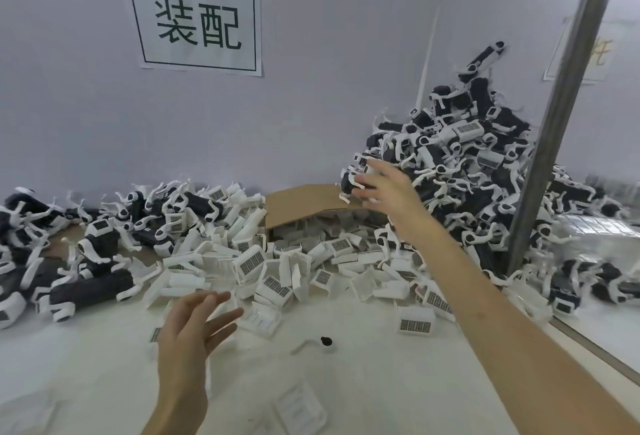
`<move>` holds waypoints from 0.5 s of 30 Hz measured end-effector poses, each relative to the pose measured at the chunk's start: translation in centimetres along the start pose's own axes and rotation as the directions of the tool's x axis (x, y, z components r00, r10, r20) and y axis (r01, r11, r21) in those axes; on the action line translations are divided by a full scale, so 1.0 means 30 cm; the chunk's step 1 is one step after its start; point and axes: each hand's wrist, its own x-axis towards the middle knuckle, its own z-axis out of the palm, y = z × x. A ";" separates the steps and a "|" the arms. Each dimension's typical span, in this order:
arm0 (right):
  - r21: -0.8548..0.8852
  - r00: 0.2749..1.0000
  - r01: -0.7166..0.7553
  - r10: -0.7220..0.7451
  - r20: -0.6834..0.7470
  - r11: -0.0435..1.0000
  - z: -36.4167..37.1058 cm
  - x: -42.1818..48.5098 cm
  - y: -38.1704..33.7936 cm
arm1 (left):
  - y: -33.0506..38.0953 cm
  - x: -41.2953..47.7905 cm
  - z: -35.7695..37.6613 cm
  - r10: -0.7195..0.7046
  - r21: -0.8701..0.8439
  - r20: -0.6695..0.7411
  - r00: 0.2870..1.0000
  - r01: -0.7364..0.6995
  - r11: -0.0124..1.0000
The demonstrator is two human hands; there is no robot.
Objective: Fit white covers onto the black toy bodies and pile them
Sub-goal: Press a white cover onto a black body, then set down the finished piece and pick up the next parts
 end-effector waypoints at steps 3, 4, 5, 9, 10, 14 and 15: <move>-0.227 0.982 0.057 -0.013 0.190 0.972 0.141 -0.228 0.244 | -0.010 -0.009 0.002 0.087 0.086 -0.014 0.996 -0.085 0.993; -0.266 0.963 0.067 0.008 0.270 0.962 0.177 -0.292 0.299 | -0.013 -0.010 0.006 0.102 0.103 -0.019 0.995 -0.099 0.990; -0.301 0.938 0.071 0.040 0.345 0.951 0.206 -0.337 0.342 | -0.016 -0.011 0.008 0.109 0.116 -0.027 0.994 -0.106 0.988; -0.404 0.828 0.133 0.122 0.547 0.905 0.272 -0.425 0.425 | -0.031 -0.002 0.007 0.116 0.162 -0.054 0.992 -0.106 0.981; -0.436 0.807 0.187 0.115 0.579 0.880 0.283 -0.438 0.435 | -0.034 -0.002 0.007 0.110 0.173 -0.059 0.992 -0.099 0.980; -0.454 0.810 0.312 0.017 0.587 0.835 0.311 -0.460 0.461 | -0.036 -0.003 0.005 0.058 0.189 -0.082 0.995 -0.042 0.981; -0.436 0.828 0.303 -0.007 0.561 0.847 0.313 -0.457 0.461 | -0.037 -0.004 0.005 0.048 0.192 -0.084 0.995 -0.031 0.981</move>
